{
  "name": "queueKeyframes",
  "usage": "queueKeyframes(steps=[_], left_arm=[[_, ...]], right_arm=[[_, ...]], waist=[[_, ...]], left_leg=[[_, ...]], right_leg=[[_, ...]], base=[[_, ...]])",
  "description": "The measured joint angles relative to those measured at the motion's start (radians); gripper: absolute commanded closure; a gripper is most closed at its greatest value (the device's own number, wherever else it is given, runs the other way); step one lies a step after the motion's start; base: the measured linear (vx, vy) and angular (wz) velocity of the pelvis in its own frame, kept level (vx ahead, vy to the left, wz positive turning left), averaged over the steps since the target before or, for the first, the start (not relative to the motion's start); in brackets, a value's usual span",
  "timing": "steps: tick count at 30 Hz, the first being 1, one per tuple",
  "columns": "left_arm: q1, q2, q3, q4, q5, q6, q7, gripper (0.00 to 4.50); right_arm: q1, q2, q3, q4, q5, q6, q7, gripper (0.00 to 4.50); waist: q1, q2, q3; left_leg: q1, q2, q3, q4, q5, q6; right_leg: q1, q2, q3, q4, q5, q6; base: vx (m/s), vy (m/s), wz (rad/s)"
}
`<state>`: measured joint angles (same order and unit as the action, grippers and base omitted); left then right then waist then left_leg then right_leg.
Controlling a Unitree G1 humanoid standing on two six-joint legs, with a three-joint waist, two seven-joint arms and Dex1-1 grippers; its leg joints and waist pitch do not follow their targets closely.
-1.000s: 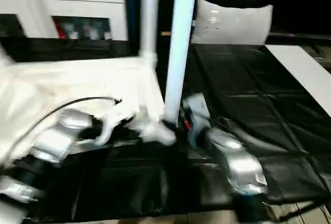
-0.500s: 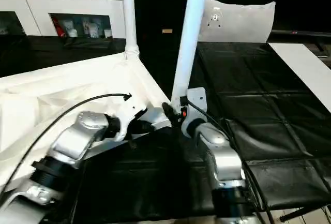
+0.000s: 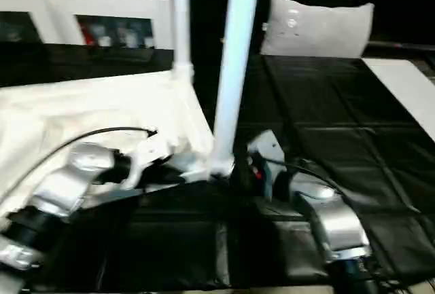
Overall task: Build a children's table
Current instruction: Rotate leg to tighten
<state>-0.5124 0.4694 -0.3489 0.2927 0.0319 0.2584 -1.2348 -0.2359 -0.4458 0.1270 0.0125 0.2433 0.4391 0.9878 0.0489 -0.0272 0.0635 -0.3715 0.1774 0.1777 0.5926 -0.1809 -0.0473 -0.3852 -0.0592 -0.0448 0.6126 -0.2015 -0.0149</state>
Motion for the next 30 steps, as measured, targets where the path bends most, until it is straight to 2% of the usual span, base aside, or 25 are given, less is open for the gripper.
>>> queueKeyframes(steps=[5, 6, 8, 13, 20, 23, 26, 28, 30], left_arm=[[0.0, 0.044, -0.026, 0.005, -0.02, -0.067, -0.11, 4.5], [0.0, 0.05, -0.032, 0.005, -0.023, -0.078, -0.125, 4.5], [0.0, 0.059, -0.044, 0.005, -0.03, -0.097, -0.152, 4.5], [-0.002, 0.06, -0.057, 0.012, -0.034, -0.135, -0.198, 4.5], [-0.011, 0.056, -0.07, 0.019, -0.037, -0.155, -0.211, 4.5], [-0.011, 0.053, -0.071, 0.021, -0.037, -0.158, -0.212, 4.5], [-0.013, 0.052, -0.071, 0.032, -0.037, -0.166, -0.216, 4.5], [-0.013, 0.052, -0.072, 0.033, -0.037, -0.17, -0.219, 4.5], [-0.013, 0.052, -0.073, 0.033, -0.037, -0.172, -0.223, 4.5]], right_arm=[[-0.045, -0.066, 0.014, 0.015, 0.037, -0.019, 0.156, 0.02], [-0.052, -0.078, 0.024, 0.019, 0.044, -0.021, 0.188, 0.19], [-0.055, -0.088, 0.037, 0.031, 0.057, -0.028, 0.237, 0.19], [-0.065, -0.108, 0.076, 0.041, 0.071, -0.027, 0.32, 0.59], [-0.08, -0.108, 0.081, 0.049, 0.079, -0.027, 0.354, 1.09], [-0.08, -0.109, 0.086, 0.05, 0.079, -0.027, 0.365, 1.44], [-0.08, -0.111, 0.095, 0.051, 0.078, -0.027, 0.371, 1.55], [-0.08, -0.114, 0.097, 0.051, 0.079, -0.027, 0.371, 1.86], [-0.08, -0.115, 0.097, 0.051, 0.078, -0.026, 0.371, 1.92]], waist=[[0.015, 0.0, 0.0], [0.016, -0.001, 0.0], [0.02, -0.002, 0.0], [0.022, -0.002, 0.0], [0.033, -0.002, 0.0], [0.037, -0.002, 0.0], [0.039, -0.002, 0.0], [0.039, -0.002, 0.0], [0.04, -0.002, 0.0]], left_leg=[[0.001, 0.0, 0.0, 0.002, 0.0, 0.0], [0.001, 0.0, 0.0, 0.002, 0.0, 0.0], [0.001, 0.0, 0.0, 0.002, 0.0, 0.0], [0.001, 0.0, 0.0, 0.002, 0.0, 0.0], [0.001, 0.0, 0.0, 0.003, 0.0, 0.0], [0.001, 0.0, 0.0, 0.003, 0.0, 0.0], [0.001, 0.0, 0.0, 0.003, 0.0, 0.0], [0.001, 0.0, 0.0, 0.003, 0.0, 0.0], [0.001, 0.0, 0.0, 0.003, 0.0, 0.0]], right_leg=[[0.001, -0.001, 0.0, 0.001, 0.0, 0.0], [0.001, -0.001, 0.0, 0.001, 0.0, 0.0], [0.001, -0.001, 0.0, 0.001, 0.0, 0.0], [0.001, -0.001, 0.0, 0.002, 0.0, 0.0], [0.001, -0.001, 0.0, 0.003, 0.0, 0.0], [0.001, -0.001, 0.0, 0.003, 0.0, 0.0], [0.001, -0.001, 0.0, 0.003, 0.0, 0.0], [0.001, -0.001, 0.0, 0.003, 0.0, 0.0], [0.001, -0.001, 0.0, 0.003, 0.0, 0.0]], base=[[0.0, 0.0, 0.0], [0.0, 0.0, 0.0], [0.0, 0.0, 0.0], [0.0, 0.0, 0.0], [0.0, 0.0, 0.0], [0.0, 0.0, 0.0], [0.0, 0.0, 0.0], [0.0, 0.0, 0.0], [0.0, 0.0, 0.0]])
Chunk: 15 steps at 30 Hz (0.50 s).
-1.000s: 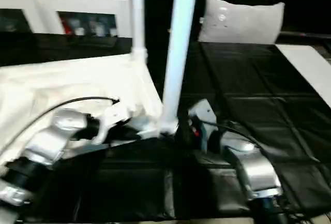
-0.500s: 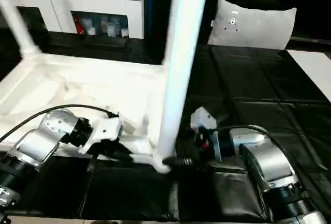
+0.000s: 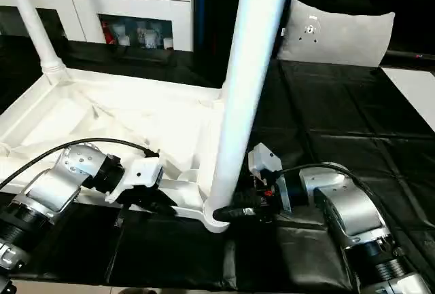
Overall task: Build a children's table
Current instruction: Rotate leg to tighten
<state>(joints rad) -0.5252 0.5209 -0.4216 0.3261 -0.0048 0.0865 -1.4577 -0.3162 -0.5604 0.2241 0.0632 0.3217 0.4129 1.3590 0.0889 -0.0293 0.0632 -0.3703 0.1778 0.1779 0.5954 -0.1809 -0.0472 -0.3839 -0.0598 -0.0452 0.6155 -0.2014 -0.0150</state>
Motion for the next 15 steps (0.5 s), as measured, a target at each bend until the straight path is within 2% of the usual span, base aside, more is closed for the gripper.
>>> queueKeyframes(steps=[7, 15], left_arm=[[0.0, -0.004, -0.004, 0.0, -0.001, 0.005, 0.0, 4.5], [0.0, -0.014, 0.012, -0.007, -0.005, 0.092, 0.017, 4.5]], right_arm=[[0.002, -0.001, -0.001, -0.004, 0.0, 0.02, -0.003, 2.42], [0.029, 0.039, -0.027, -0.036, 0.021, 0.084, -0.088, 2.48]], waist=[[0.001, 0.0, 0.0], [-0.006, 0.0, 0.0]], left_leg=[[0.0, 0.0, 0.0, 0.0, 0.0, 0.0], [0.003, 0.0, 0.0, 0.0, 0.0, 0.0]], right_leg=[[0.0, 0.0, 0.0, 0.0, 0.0, 0.0], [0.001, 0.0, 0.0, 0.002, 0.0, 0.0]], base=[[0.0, 0.0, 0.0], [0.0, 0.0, 0.0]])
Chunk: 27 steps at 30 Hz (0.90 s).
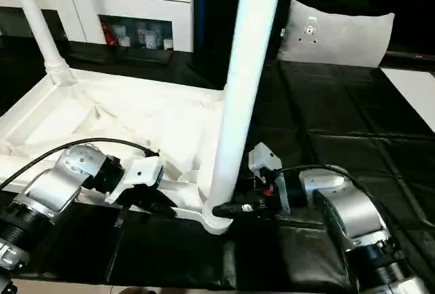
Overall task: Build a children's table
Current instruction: Rotate leg to tighten
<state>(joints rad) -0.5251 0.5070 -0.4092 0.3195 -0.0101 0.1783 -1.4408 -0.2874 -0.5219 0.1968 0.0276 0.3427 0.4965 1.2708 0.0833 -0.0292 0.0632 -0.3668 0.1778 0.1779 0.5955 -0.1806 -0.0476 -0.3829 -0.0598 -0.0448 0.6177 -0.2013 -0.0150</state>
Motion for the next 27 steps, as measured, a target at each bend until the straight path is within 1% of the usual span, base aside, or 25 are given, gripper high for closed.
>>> queueKeyframes(steps=[1, 3, 4, 5, 7, 9, 10, 11, 12, 13, 16, 17, 19, 21, 22, 23, 25, 27], left_arm=[[0.0, -0.006, 0.011, -0.002, 0.0, 0.045, 0.025, 4.5], [-0.001, -0.015, 0.033, -0.003, 0.008, 0.104, 0.084, 4.5], [-0.006, -0.027, 0.045, -0.002, 0.019, 0.142, 0.128, 4.5], [-0.011, -0.045, 0.051, -0.002, 0.029, 0.171, 0.162, 4.5], [-0.023, -0.095, 0.061, -0.001, 0.047, 0.23, 0.246, 4.5], [-0.028, -0.136, 0.072, 0.0, 0.052, 0.275, 0.31, 4.5], [-0.031, -0.176, 0.091, 0.002, 0.059, 0.319, 0.373, 4.5], [-0.035, -0.2, 0.1, 0.002, 0.068, 0.34, 0.411, 4.5], [-0.038, -0.215, 0.107, 0.003, 0.07, 0.358, 0.441, 4.5], [-0.041, -0.25, 0.125, 0.007, 0.074, 0.387, 0.493, 4.5], [-0.061, -0.31, 0.142, 0.022, 0.081, 0.434, 0.585, 4.5], [-0.067, -0.339, 0.158, 0.032, 0.083, 0.446, 0.626, 4.5], [-0.072, -0.361, 0.167, 0.037, 0.083, 0.449, 0.664, 4.5], [-0.077, -0.365, 0.169, 0.038, 0.083, 0.449, 0.672, 4.5], [-0.078, -0.365, 0.169, 0.038, 0.082, 0.446, 0.672, 4.5], [-0.079, -0.364, 0.169, 0.038, 0.082, 0.442, 0.672, 4.5], [-0.078, -0.361, 0.167, 0.038, 0.082, 0.432, 0.669, 4.5], [-0.075, -0.346, 0.153, 0.038, 0.082, 0.404, 0.648, 4.5]], right_arm=[[0.007, 0.024, -0.009, -0.008, -0.005, 0.02, -0.048, 2.48], [0.006, 0.08, -0.035, -0.011, -0.027, 0.049, -0.149, 2.48], [0.006, 0.122, -0.052, -0.01, -0.044, 0.06, -0.229, 2.49], [0.005, 0.148, -0.068, -0.007, -0.057, 0.066, -0.286, 2.49], [-0.006, 0.196, -0.095, 0.002, -0.093, 0.074, -0.415, 2.52], [-0.025, 0.232, -0.112, 0.014, -0.12, 0.089, -0.502, 2.54], [-0.034, 0.282, -0.135, 0.021, -0.141, 0.104, -0.589, 2.55], [-0.042, 0.318, -0.15, 0.027, -0.157, 0.109, -0.649, 2.55], [-0.049, 0.335, -0.152, 0.029, -0.163, 0.113, -0.693, 2.55], [-0.064, 0.376, -0.164, 0.039, -0.185, 0.12, -0.768, 2.55], [-0.097, 0.433, -0.185, 0.063, -0.221, 0.129, -0.887, 2.55], [-0.112, 0.465, -0.199, 0.082, -0.237, 0.119, -0.94, 2.21], [-0.125, 0.488, -0.207, 0.108, -0.243, 0.086, -0.991, 1.87], [-0.132, 0.501, -0.209, 0.117, -0.244, 0.07, -1.008, 1.78], [-0.132, 0.501, -0.209, 0.117, -0.244, 0.065, -1.008, 1.65], [-0.132, 0.501, -0.209, 0.117, -0.244, 0.06, -1.008, 1.43], [-0.128, 0.502, -0.208, 0.109, -0.243, 0.059, -1.001, 1.38], [-0.109, 0.501, -0.207, 0.087, -0.242, 0.059, -0.988, 1.12]], waist=[[-0.003, 0.0, 0.0], [-0.015, 0.0, 0.0], [-0.028, 0.0, 0.0], [-0.037, 0.0, 0.0], [-0.056, 0.0, 0.0], [-0.066, 0.0, 0.0], [-0.072, 0.0, 0.0], [-0.075, 0.0, 0.0], [-0.077, 0.0, 0.0], [-0.079, 0.0, 0.0], [-0.08, 0.0, 0.0], [-0.08, 0.001, 0.001], [-0.079, 0.001, 0.001], [-0.079, 0.001, 0.001], [-0.078, 0.001, 0.0], [-0.078, 0.001, 0.0], [-0.077, 0.001, 0.001], [-0.076, 0.001, 0.001]], left_leg=[[0.001, 0.0, 0.0, 0.0, 0.0, 0.0], [0.002, 0.0, 0.0, 0.0, 0.0, -0.001], [0.002, 0.0, 0.0, 0.0, 0.001, -0.002], [0.002, 0.0, 0.0, 0.0, 0.001, -0.002], [0.001, 0.0, 0.0, 0.001, 0.001, -0.002], [0.001, 0.0, 0.0, 0.002, 0.001, -0.002], [0.001, 0.0, 0.0, 0.002, 0.001, -0.002], [0.0, -0.001, 0.0, 0.002, 0.001, -0.002], [0.0, -0.001, 0.0, 0.001, 0.001, -0.002], [0.0, -0.001, 0.0, 0.001, 0.001, -0.002], [-0.002, -0.001, -0.001, 0.0, 0.001, -0.002], [-0.003, -0.001, -0.001, 0.0, 0.001, -0.001], [-0.006, -0.001, -0.001, -0.002, 0.0, 0.0], [-0.01, -0.001, -0.001, -0.004, 0.0, 0.0], [-0.013, -0.001, -0.001, -0.004, 0.0, 0.0], [-0.016, -0.001, -0.001, -0.004, 0.002, 0.003], [-0.017, -0.001, -0.001, -0.004, 0.003, 0.005], [-0.017, -0.001, -0.001, -0.004, 0.003, 0.005]], right_leg=[[0.0, 0.0, 0.0, 0.0, 0.0, 0.0], [0.0, 0.0, 0.0, 0.001, -0.001, 0.003], [0.0, 0.0, 0.0, 0.001, -0.002, 0.003], [0.0, 0.0, 0.001, 0.0, -0.002, 0.003], [-0.001, 0.0, 0.001, -0.003, -0.002, 0.003], [-0.001, 0.0, 0.001, -0.004, -0.001, 0.003], [-0.001, 0.0, 0.001, -0.003, -0.001, 0.002], [-0.002, 0.0, 0.001, -0.003, 0.0, 0.002], [-0.002, 0.0, 0.001, -0.003, 0.0, 0.002], [-0.002, 0.0, 0.001, -0.002, 0.0, 0.002], [-0.004, 0.001, 0.001, -0.003, 0.003, -0.002], [-0.005, 0.001, 0.001, -0.003, 0.004, -0.003], [-0.008, 0.001, 0.0, -0.005, 0.004, -0.003], [-0.012, 0.001, 0.0, -0.005, 0.004, -0.003], [-0.015, 0.001, 0.0, -0.005, 0.004, -0.003], [-0.017, 0.001, 0.0, -0.005, 0.004, -0.003], [-0.019, 0.001, 0.0, -0.005, 0.004, -0.003], [-0.019, 0.001, 0.0, -0.005, 0.004, -0.003]], base=[[0.0, 0.0, 0.0], [0.0, 0.0, 0.0], [0.0, 0.0, 0.0], [0.0, 0.0, 0.0], [0.0, 0.0, 0.0], [0.0, 0.0, 0.0], [0.0, 0.0, 0.0], [0.0, 0.0, 0.0], [0.0, 0.0, 0.0], [0.0, 0.0, 0.0], [0.0, 0.0, 0.0], [0.0, 0.0, 0.0], [0.0, 0.0, 0.0], [0.0, 0.0, 0.0], [0.0, 0.0, 0.0], [0.0, 0.0, 0.0], [0.0, 0.0, 0.0], [0.0, 0.0, 0.0]])
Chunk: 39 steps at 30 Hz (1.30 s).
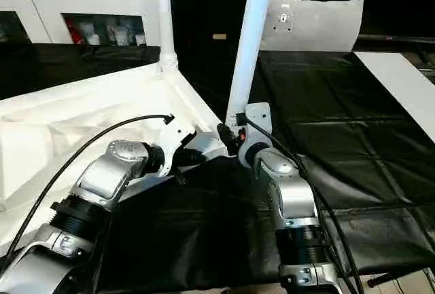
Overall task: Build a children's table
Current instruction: Rotate leg to tighten
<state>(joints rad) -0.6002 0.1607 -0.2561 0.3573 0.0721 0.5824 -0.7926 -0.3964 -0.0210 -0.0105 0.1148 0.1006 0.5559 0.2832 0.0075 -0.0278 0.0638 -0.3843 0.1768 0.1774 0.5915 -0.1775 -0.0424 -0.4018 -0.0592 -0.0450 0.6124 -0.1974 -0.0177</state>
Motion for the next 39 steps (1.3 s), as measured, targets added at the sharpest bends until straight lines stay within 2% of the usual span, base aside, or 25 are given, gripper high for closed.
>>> queueKeyframes(steps=[9, 12, 15, 19, 23, 24, 27, 28, 33, 34, 37, 39], left_arm=[[0.009, 0.127, -0.034, 0.006, -0.01, -0.143, -0.157, 4.5], [0.009, 0.176, -0.037, 0.016, -0.019, -0.205, -0.228, 4.5], [0.014, 0.219, -0.043, 0.021, -0.031, -0.272, -0.302, 4.5], [0.028, 0.283, -0.067, 0.023, -0.05, -0.36, -0.421, 4.5], [0.042, 0.316, -0.082, 0.033, -0.06, -0.428, -0.502, 4.5], [0.042, 0.322, -0.088, 0.033, -0.061, -0.442, -0.52, 4.5], [0.042, 0.336, -0.103, 0.033, -0.069, -0.465, -0.56, 4.5], [0.042, 0.34, -0.108, 0.031, -0.071, -0.472, -0.572, 4.5], [0.045, 0.349, -0.121, 0.019, -0.078, -0.485, -0.619, 4.5], [0.045, 0.35, -0.123, 0.019, -0.078, -0.492, -0.624, 4.5], [0.045, 0.351, -0.127, 0.019, -0.078, -0.505, -0.637, 4.5], [0.045, 0.353, -0.133, 0.019, -0.078, -0.514, -0.641, 4.5]], right_arm=[[0.071, -0.162, 0.051, -0.072, 0.069, -0.012, 0.239, 0.31], [0.083, -0.236, 0.06, -0.072, 0.089, -0.02, 0.344, 0.06], [0.086, -0.311, 0.072, -0.068, 0.09, -0.069, 0.464, 0.02], [0.087, -0.405, 0.117, -0.054, 0.105, -0.159, 0.637, 0.02], [0.085, -0.445, 0.137, -0.028, 0.141, -0.195, 0.771, 0.02], [0.085, -0.455, 0.14, -0.021, 0.147, -0.2, 0.807, 0.19], [0.084, -0.471, 0.14, -0.013, 0.17, -0.204, 0.884, 0.19], [0.081, -0.473, 0.143, -0.009, 0.18, -0.205, 0.909, 0.53], [0.078, -0.491, 0.176, 0.008, 0.21, -0.2, 0.985, 0.74], [0.078, -0.492, 0.176, 0.008, 0.212, -0.198, 0.996, 0.97], [0.078, -0.496, 0.18, 0.008, 0.22, -0.198, 1.024, 1.11], [0.078, -0.497, 0.184, 0.009, 0.22, -0.198, 1.037, 1.36]], waist=[[0.01, 0.003, 0.002], [0.022, 0.003, 0.002], [0.033, 0.003, 0.002], [0.051, 0.003, 0.003], [0.06, 0.002, 0.003], [0.061, 0.002, 0.003], [0.063, 0.001, 0.003], [0.063, 0.001, 0.003], [0.067, -0.001, 0.003], [0.069, -0.001, 0.002], [0.075, -0.002, 0.002], [0.08, -0.002, 0.002]], left_leg=[[0.0, 0.001, 0.0, 0.001, -0.003, -0.005], [0.0, 0.001, 0.0, 0.001, -0.003, -0.005], [0.0, 0.001, 0.0, 0.002, -0.003, -0.005], [-0.001, 0.001, 0.0, 0.003, -0.003, -0.005], [-0.001, 0.001, 0.0, 0.006, -0.002, -0.003], [-0.001, 0.001, 0.0, 0.007, -0.002, -0.003], [-0.001, 0.001, 0.0, 0.009, -0.002, -0.002], [-0.001, 0.001, 0.0, 0.01, -0.002, -0.002], [0.0, 0.001, 0.0, 0.01, -0.001, -0.002], [0.0, 0.001, 0.0, 0.011, -0.001, -0.002], [0.0, 0.001, 0.0, 0.011, -0.001, -0.002], [0.0, 0.001, 0.0, 0.011, -0.001, -0.002]], right_leg=[[0.0, 0.0, 0.0, 0.001, 0.0, 0.0], [0.0, 0.0, 0.0, 0.002, 0.001, 0.0], [0.0, 0.0, 0.0, 0.001, 0.001, 0.0], [0.0, 0.0, 0.0, 0.002, 0.001, 0.0], [0.002, -0.001, 0.0, 0.003, 0.001, 0.0], [0.002, -0.001, -0.001, 0.003, 0.001, 0.0], [0.003, -0.001, 0.0, 0.004, 0.002, -0.001], [0.003, -0.001, 0.0, 0.005, 0.002, -0.001], [0.003, -0.001, 0.0, 0.006, 0.003, -0.001], [0.003, -0.001, -0.001, 0.007, 0.003, -0.001], [0.003, -0.001, -0.001, 0.007, 0.003, -0.001], [0.003, -0.001, -0.001, 0.007, 0.003, -0.001]], base=[[0.0, 0.0, 0.0], [0.0, 0.0, 0.0], [0.0, 0.0, 0.0], [0.0, 0.0, 0.0], [0.0, 0.0, 0.0], [0.0, 0.0, 0.0], [0.0, 0.0, 0.0], [0.0, 0.0, 0.0], [0.0, 0.0, 0.0], [0.0, 0.0, 0.0], [0.0, 0.0, 0.0], [0.0, 0.0, 0.0]])
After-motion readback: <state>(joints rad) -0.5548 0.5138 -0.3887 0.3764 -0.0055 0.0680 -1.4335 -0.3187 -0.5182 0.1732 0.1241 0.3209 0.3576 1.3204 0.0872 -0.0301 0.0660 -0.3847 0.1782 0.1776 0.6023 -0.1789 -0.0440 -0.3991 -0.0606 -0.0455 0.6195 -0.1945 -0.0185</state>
